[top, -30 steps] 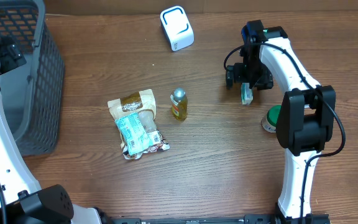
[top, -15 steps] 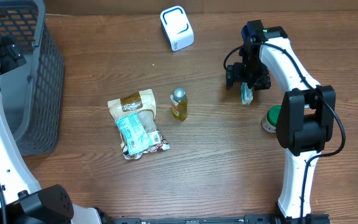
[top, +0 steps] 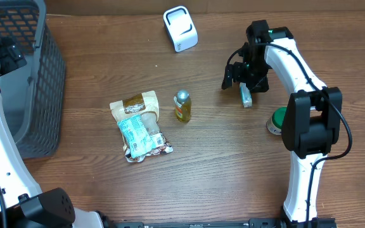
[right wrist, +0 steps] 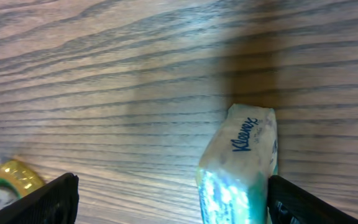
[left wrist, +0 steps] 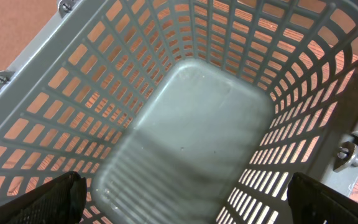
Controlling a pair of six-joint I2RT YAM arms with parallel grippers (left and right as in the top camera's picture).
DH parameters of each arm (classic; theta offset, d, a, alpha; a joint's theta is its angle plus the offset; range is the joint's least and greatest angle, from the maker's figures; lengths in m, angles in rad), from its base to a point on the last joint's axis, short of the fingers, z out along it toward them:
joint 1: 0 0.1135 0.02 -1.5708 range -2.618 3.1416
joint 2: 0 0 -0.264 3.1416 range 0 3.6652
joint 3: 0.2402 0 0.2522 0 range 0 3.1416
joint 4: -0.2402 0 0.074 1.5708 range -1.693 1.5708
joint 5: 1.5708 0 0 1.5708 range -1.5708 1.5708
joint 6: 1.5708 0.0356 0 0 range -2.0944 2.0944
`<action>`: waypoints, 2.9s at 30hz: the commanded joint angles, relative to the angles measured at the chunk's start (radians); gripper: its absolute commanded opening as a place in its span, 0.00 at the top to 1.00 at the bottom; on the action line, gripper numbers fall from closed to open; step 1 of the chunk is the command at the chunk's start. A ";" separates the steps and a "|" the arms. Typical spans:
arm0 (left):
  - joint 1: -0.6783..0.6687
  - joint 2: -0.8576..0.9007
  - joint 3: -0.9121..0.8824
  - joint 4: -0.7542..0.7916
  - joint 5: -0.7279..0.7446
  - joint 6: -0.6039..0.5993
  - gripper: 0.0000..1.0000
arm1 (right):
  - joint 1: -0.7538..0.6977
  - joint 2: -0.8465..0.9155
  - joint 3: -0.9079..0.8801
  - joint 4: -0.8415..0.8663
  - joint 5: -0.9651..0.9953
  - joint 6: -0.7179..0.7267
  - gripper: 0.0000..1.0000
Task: Scan the item barcode
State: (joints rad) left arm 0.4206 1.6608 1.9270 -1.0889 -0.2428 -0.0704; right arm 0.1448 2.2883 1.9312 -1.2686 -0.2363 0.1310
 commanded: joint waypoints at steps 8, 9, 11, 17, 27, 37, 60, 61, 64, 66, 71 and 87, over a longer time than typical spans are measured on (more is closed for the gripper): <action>-0.002 0.000 0.014 0.000 0.007 0.019 0.00 | 0.029 -0.001 -0.001 0.003 -0.102 0.003 0.07; -0.002 0.000 0.014 0.000 0.008 0.019 0.00 | 0.033 -0.001 -0.001 0.003 -0.106 0.003 0.07; -0.002 0.000 0.014 0.000 0.008 0.019 0.01 | 0.045 -0.001 -0.001 0.001 -0.106 0.003 0.07; -0.002 0.000 0.014 0.000 0.007 0.019 0.01 | 0.080 -0.001 -0.001 0.014 -0.094 0.003 0.08; -0.002 0.000 0.014 0.000 0.007 0.019 0.00 | 0.097 -0.001 -0.002 0.018 -0.116 0.003 0.27; -0.002 0.000 0.014 0.000 0.008 0.019 0.01 | 0.191 -0.001 -0.002 0.036 -0.110 0.003 0.62; -0.002 0.000 0.014 0.000 0.007 0.019 0.01 | 0.154 0.001 -0.137 0.156 0.292 0.184 0.61; -0.002 0.000 0.014 0.000 0.007 0.019 0.00 | 0.137 0.001 -0.137 0.146 0.292 0.198 0.60; -0.002 0.000 0.014 0.000 0.007 0.019 0.00 | 0.107 -0.002 -0.129 0.117 0.254 0.271 0.60; -0.002 0.000 0.014 0.000 0.007 0.019 0.01 | 0.095 -0.005 -0.107 0.101 0.189 0.264 0.58; -0.002 0.000 0.014 0.000 0.008 0.019 0.01 | 0.099 -0.037 -0.010 0.017 0.163 0.219 0.53; -0.002 0.000 0.014 0.000 0.008 0.019 0.00 | 0.291 -0.280 0.146 -0.183 0.164 0.152 0.36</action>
State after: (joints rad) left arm 0.4206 1.6608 1.9270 -1.0889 -0.2432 -0.0704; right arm 0.3985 2.0598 2.0506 -1.4555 -0.0677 0.2951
